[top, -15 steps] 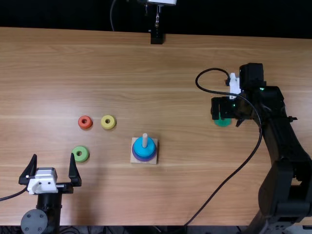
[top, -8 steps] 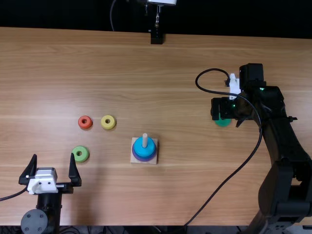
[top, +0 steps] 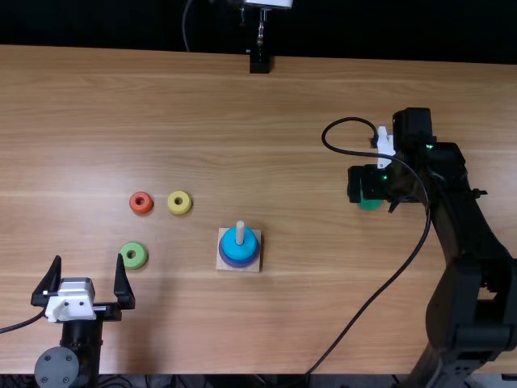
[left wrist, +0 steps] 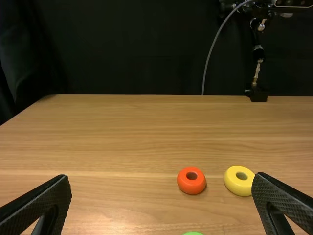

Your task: Build the Hanoi tower: stack the rings onto the peg from bottom to top in this color order: purple, dark blue, light blue, dark green, light green, yellow, orange.

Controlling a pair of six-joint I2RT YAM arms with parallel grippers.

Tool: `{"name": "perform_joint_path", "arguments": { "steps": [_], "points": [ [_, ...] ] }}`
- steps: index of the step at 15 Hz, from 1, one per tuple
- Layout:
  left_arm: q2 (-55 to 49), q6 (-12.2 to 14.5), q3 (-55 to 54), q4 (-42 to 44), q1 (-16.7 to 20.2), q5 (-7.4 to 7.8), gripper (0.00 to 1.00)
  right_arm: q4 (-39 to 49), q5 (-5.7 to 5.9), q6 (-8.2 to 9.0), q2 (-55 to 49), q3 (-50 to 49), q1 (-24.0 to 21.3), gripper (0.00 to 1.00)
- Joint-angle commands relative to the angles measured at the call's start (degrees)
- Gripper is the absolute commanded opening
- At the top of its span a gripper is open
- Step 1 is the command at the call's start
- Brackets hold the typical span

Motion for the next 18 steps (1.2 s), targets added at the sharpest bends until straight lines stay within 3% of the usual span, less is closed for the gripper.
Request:
{"name": "perform_joint_path", "arguments": {
  "steps": [1,18],
  "points": [
    [-0.4,0.6,-1.9,-2.3,0.6,0.95,1.00,0.0,-0.37,0.46,1.5,0.0,0.3,1.00],
    [-0.4,0.6,-1.9,-2.3,0.6,0.95,1.00,1.0,-0.47,0.46,7.4,2.4,0.4,1.00]
  ]
}}
